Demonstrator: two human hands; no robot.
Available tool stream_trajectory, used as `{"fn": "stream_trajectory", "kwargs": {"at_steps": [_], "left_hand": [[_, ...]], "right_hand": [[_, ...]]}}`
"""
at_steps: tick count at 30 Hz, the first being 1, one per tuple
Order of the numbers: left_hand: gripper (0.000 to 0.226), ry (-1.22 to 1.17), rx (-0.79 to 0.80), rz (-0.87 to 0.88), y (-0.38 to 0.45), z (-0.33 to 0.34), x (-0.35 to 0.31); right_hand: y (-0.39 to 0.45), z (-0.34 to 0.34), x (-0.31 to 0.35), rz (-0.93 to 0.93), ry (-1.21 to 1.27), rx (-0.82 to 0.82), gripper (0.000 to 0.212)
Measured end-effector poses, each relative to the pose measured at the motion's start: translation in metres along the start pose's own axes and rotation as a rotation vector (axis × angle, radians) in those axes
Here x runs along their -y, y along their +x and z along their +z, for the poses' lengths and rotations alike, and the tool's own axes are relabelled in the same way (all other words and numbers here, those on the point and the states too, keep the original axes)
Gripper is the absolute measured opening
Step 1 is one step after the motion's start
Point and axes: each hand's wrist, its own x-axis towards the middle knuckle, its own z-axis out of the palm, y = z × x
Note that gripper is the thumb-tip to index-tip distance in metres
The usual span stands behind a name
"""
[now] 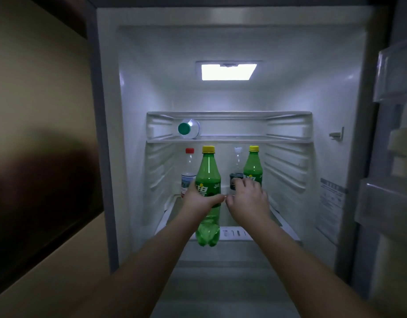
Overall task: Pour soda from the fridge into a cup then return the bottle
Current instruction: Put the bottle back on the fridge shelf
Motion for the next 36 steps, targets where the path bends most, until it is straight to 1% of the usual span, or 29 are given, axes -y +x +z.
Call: {"fn": "stream_trajectory", "kwargs": {"at_steps": [2,5,6,9,13,17,21,25,27,32,36], "left_hand": [[0.072,0.005,0.007,-0.007,0.012,0.004,0.007],[0.056,0.001,0.017,0.002,0.033,0.008,0.015],[0.056,0.006,0.017,0.009,0.04,0.009,0.017],[0.065,0.009,0.009,0.043,0.058,0.011,0.023],[0.065,-0.044,0.029,0.099,0.073,0.013,0.034],[0.071,-0.061,0.048,0.082,0.089,0.018,0.047],[0.079,-0.001,0.017,0.06,0.102,0.024,0.053],[0.096,0.102,-0.015,0.064,0.104,0.027,0.057],[0.101,0.124,-0.021,0.062,0.102,0.027,0.058],[0.105,0.13,-0.036,0.029,0.092,0.022,0.054],[0.094,0.115,-0.073,0.043,0.074,0.013,0.054]], "right_hand": [[0.011,0.004,-0.001,0.014,0.003,0.007,0.048],[0.025,0.01,-0.002,0.015,-0.009,-0.006,0.047],[0.03,0.013,-0.002,0.012,-0.009,-0.007,0.047],[0.041,0.022,-0.002,0.003,0.015,0.01,0.047],[0.048,0.033,-0.004,-0.018,0.014,0.001,0.051],[0.054,0.044,-0.01,0.005,0.012,0.007,0.055],[0.054,0.05,-0.014,0.019,-0.011,0.043,0.057],[0.051,0.052,-0.017,0.018,-0.021,0.057,0.059],[0.05,0.05,-0.018,0.021,-0.019,0.066,0.059],[0.038,0.043,-0.018,0.007,-0.03,0.057,0.057],[0.025,0.035,-0.015,-0.009,-0.031,0.06,0.056]]}}
